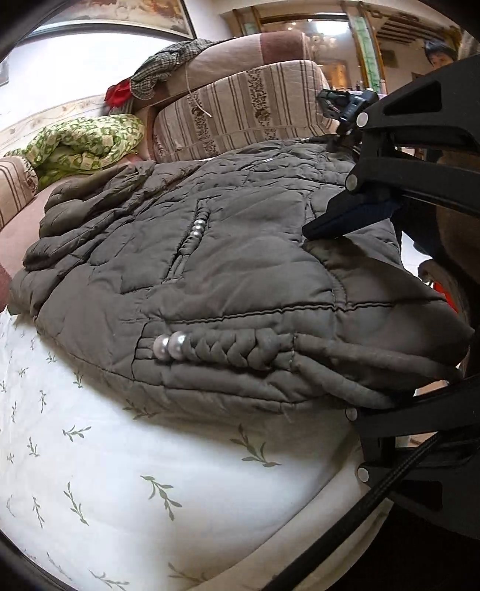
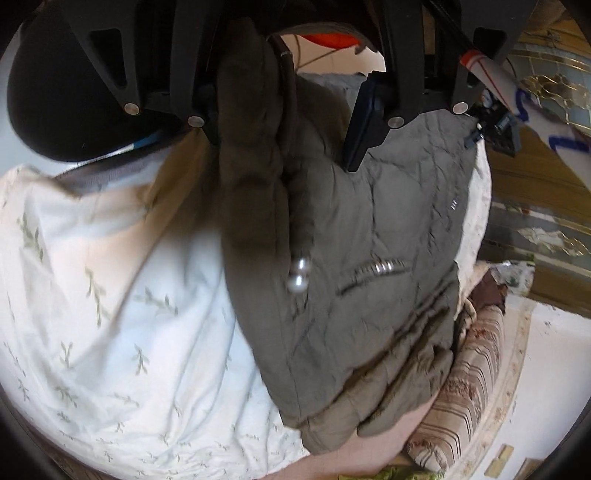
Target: Fold large clothes
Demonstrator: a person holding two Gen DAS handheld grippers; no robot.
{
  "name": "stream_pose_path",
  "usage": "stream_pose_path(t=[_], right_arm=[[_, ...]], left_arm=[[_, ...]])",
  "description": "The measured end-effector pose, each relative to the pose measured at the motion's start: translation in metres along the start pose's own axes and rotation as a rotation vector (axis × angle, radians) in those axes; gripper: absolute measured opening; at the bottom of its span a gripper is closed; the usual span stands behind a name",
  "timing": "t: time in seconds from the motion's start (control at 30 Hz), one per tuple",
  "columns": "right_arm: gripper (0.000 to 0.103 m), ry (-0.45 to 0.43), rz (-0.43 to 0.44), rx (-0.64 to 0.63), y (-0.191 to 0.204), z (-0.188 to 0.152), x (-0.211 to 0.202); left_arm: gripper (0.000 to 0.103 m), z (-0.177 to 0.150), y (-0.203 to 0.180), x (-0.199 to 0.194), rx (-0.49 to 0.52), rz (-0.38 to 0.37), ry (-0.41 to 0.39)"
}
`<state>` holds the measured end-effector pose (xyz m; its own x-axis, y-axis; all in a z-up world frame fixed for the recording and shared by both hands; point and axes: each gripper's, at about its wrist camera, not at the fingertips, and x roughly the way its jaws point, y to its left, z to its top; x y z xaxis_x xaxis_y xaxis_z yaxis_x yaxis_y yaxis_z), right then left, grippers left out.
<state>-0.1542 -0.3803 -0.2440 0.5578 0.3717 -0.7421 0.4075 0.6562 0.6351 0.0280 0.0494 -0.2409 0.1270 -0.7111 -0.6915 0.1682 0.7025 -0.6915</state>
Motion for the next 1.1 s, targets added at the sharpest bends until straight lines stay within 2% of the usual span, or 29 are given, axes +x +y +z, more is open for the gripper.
stream_pose_path(t=[0.1, 0.17, 0.23, 0.3, 0.33, 0.4, 0.7, 0.83, 1.1], right_arm=[[0.057, 0.003, -0.018, -0.007, 0.003, -0.005, 0.005], [0.055, 0.005, -0.032, -0.017, 0.006, -0.008, 0.006], [0.048, 0.000, -0.051, -0.022, 0.008, -0.010, 0.006], [0.035, -0.007, -0.061, -0.023, 0.008, -0.010, 0.003], [0.032, -0.010, -0.061, -0.024, 0.010, -0.010, 0.000], [0.024, -0.020, -0.044, -0.029, 0.014, -0.009, -0.008], [0.019, -0.107, 0.025, -0.136, 0.071, 0.017, -0.052], [0.019, -0.151, 0.033, -0.183, 0.099, 0.041, -0.061], [0.019, -0.259, 0.019, -0.222, 0.137, 0.112, -0.074]], left_arm=[[0.063, -0.003, -0.006, -0.001, 0.015, 0.049, -0.006], [0.054, -0.004, -0.017, -0.001, 0.048, 0.123, -0.014], [0.034, -0.006, -0.029, -0.003, 0.095, 0.182, -0.019], [0.027, -0.006, -0.042, -0.009, 0.129, 0.219, -0.035], [0.025, -0.005, -0.048, -0.014, 0.138, 0.225, -0.046], [0.023, -0.003, -0.057, -0.025, 0.153, 0.230, -0.074], [0.019, 0.026, -0.102, -0.077, 0.203, 0.205, -0.219], [0.019, 0.055, -0.129, -0.085, 0.237, 0.211, -0.272], [0.019, 0.125, -0.175, -0.089, 0.324, 0.293, -0.361]])
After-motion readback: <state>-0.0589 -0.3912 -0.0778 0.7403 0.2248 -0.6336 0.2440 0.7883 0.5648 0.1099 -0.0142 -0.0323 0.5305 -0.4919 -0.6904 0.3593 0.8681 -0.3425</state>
